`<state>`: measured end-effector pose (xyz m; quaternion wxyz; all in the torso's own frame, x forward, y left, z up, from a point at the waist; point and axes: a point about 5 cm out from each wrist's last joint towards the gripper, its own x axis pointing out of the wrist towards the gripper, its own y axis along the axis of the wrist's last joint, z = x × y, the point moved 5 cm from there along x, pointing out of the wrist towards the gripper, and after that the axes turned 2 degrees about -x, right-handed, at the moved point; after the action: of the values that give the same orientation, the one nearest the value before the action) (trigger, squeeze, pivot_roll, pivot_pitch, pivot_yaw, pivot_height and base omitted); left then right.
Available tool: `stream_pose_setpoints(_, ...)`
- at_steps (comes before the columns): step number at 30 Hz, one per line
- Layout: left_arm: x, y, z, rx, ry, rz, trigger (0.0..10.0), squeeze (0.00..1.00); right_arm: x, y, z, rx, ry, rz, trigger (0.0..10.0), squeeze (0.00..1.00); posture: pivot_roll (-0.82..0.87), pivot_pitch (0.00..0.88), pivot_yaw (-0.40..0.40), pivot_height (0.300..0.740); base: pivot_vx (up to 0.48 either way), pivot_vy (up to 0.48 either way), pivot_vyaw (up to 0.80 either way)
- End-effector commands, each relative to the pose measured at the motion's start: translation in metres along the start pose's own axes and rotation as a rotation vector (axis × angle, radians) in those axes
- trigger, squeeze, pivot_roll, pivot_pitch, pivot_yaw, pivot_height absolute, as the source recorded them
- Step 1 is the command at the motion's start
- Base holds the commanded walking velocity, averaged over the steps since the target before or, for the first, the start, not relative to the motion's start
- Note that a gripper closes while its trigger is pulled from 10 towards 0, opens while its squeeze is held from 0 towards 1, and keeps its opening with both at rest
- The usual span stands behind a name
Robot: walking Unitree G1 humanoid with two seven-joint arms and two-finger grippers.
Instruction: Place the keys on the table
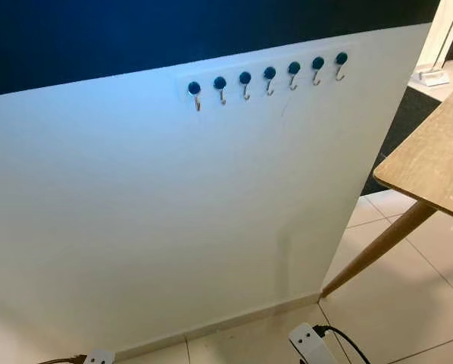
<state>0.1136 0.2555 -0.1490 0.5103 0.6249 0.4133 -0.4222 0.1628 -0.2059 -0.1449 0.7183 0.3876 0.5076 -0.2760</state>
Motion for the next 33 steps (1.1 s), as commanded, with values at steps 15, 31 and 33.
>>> stream_pose_setpoints(15,0.0002,-0.0042,0.003,0.016,-0.002,-0.01,10.0,0.0,-0.0003,-0.0205,-0.0118,-0.018,0.034,-0.069,10.0,0.0,-0.03,0.0,0.07,0.74,-0.48,0.0,0.0)
stream_pose_setpoints(31,-0.0001,-0.0043,0.0016,0.006,-0.002,-0.007,10.0,0.0,-0.0001,-0.0216,-0.0144,-0.004,0.035,-0.072,10.0,0.0,-0.03,0.012,0.083,0.74,-0.342,0.0,0.0)
stream_pose_setpoints(33,-0.0002,-0.0035,0.0008,0.001,-0.001,-0.001,10.0,0.0,0.0,-0.0218,-0.0149,-0.002,0.036,-0.073,10.0,0.0,-0.03,0.013,0.085,0.74,0.0,0.0,0.0)
